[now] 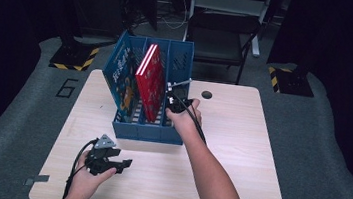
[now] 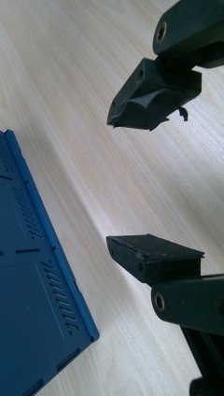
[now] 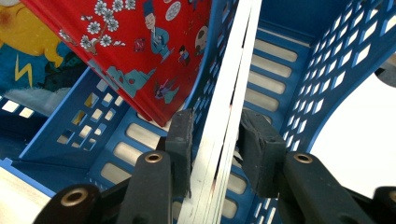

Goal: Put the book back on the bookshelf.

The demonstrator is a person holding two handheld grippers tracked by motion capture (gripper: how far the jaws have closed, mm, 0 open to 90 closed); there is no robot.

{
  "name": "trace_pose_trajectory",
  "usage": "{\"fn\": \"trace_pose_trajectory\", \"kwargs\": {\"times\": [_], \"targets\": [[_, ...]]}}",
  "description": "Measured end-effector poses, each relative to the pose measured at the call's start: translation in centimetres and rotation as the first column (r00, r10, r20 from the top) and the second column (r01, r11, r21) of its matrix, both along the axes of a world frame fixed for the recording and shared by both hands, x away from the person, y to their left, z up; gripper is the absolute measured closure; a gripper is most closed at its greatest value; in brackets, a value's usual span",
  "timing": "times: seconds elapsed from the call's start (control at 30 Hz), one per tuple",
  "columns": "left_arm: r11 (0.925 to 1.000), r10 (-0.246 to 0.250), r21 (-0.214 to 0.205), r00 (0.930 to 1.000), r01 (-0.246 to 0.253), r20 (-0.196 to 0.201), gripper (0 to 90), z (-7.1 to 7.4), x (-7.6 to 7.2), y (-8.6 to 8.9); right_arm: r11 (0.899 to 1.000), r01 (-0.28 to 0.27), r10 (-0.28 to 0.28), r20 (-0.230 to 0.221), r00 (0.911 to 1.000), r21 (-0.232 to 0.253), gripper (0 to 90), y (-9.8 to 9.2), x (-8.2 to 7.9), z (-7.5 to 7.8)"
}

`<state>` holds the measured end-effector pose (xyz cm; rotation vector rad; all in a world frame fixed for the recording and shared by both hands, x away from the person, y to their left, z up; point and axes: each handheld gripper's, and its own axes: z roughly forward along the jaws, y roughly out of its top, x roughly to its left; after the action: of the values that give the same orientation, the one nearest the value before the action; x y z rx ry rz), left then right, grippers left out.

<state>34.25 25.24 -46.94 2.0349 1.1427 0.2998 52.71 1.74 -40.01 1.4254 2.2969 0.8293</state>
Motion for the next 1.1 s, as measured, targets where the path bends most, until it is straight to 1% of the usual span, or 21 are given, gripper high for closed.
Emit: {"fn": "trace_pose_trajectory", "kwargs": {"times": [0.17,0.23,0.3,0.33,0.4,0.47,0.53,0.57,0.7,0.73,0.83,0.97,1.1], "targets": [[0.9999,-0.009,0.01,0.9999,0.009,-0.008,35.8,-0.02,0.03,-0.02,1.0,0.011,-0.011,-0.025,0.9996,0.003,66.4,-0.08,-0.04,0.25],[0.9998,-0.014,0.014,0.9999,0.014,-0.004,35.8,-0.04,0.04,-0.02,1.0,0.002,-0.002,-0.016,0.9999,0.001,66.3,-0.13,-0.1,0.33],[0.9998,-0.015,0.016,0.9999,0.015,-0.005,35.8,-0.07,0.04,-0.05,1.0,0.007,-0.007,-0.029,0.9996,0.014,66.3,-0.13,-0.27,0.49],[0.9998,-0.014,0.017,0.9999,0.014,-0.005,35.8,-0.09,0.04,-0.07,1.0,0.006,-0.005,-0.029,0.9996,0.013,66.3,-0.23,-0.3,0.55],[0.9999,-0.008,0.015,1.0,0.008,-0.003,35.8,-0.16,0.03,-0.14,1.0,0.005,-0.004,-0.023,0.9997,0.024,66.4,-0.36,-0.45,0.69],[0.9998,-0.007,0.017,1.0,0.007,-0.004,35.8,-0.19,0.03,-0.18,1.0,0.002,-0.001,-0.026,0.9997,0.028,66.6,-0.43,-0.64,0.87],[0.9997,-0.014,0.021,0.9999,0.014,-0.005,35.8,-0.19,0.04,-0.2,0.999,-0.003,0.004,-0.024,0.9997,0.032,67.0,-0.55,-0.75,0.96],[0.9998,-0.008,0.017,0.9999,0.008,-0.008,35.8,-0.18,-0.01,-0.26,0.999,-0.002,0.002,-0.025,0.9997,0.033,67.1,-0.59,-0.81,1.0],[0.9996,-0.017,0.021,0.9998,0.017,-0.008,35.8,-0.18,0.02,-0.28,0.999,-0.002,0.003,-0.035,0.9994,0.042,66.7,-0.59,-0.9,0.95],[0.9996,-0.018,0.023,0.9998,0.018,-0.008,35.8,-0.22,0.03,-0.3,0.999,-0.004,0.005,-0.032,0.9995,0.042,66.6,-0.59,-0.87,0.9],[0.9996,-0.019,0.023,0.9998,0.019,-0.006,35.8,-0.24,0.08,-0.26,0.999,0.009,-0.007,-0.042,0.9991,0.052,66.5,-0.45,-0.78,0.82],[0.9997,-0.011,0.02,0.9999,0.011,-0.007,35.8,-0.21,0.08,-0.16,0.999,0.013,-0.012,-0.035,0.9993,0.038,67.0,-0.46,-0.61,0.62],[0.9999,-0.007,0.016,1.0,0.007,-0.005,35.8,-0.17,0.03,-0.2,0.999,0.036,-0.035,-0.033,0.9988,0.031,68.7,-0.38,-0.6,0.55]]}}
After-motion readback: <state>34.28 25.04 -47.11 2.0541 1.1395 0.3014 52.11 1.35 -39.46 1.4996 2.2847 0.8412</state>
